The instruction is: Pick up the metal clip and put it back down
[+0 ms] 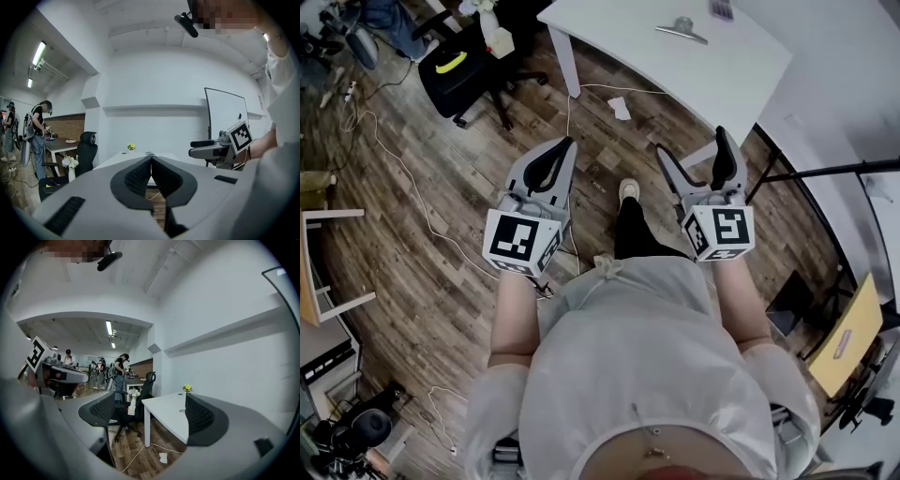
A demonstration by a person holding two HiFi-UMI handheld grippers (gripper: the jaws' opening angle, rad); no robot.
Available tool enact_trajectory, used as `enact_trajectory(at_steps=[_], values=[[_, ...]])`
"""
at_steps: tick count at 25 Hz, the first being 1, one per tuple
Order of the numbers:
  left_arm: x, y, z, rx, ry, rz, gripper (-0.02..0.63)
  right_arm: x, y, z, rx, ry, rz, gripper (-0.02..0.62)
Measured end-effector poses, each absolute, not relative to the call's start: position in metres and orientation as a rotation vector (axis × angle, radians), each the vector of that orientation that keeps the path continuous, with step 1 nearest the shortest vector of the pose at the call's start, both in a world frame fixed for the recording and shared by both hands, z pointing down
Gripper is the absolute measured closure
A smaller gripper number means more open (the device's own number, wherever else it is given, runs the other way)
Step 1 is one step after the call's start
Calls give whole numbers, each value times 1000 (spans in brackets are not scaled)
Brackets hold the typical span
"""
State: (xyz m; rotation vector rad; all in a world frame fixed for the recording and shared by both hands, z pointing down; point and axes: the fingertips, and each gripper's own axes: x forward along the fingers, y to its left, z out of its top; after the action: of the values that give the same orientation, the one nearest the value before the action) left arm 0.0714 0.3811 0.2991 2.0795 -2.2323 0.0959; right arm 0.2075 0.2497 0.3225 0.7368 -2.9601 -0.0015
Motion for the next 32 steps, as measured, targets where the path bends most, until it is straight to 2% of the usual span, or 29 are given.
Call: enact_trajectory(at_steps=[14,32], values=[[-52,177,299,2093,-2218,98,588,82,45,337,709,-2890,29,126],[-106,-32,347,2286,-1947,227,588,38,-116,408,866,-2675,243,126]])
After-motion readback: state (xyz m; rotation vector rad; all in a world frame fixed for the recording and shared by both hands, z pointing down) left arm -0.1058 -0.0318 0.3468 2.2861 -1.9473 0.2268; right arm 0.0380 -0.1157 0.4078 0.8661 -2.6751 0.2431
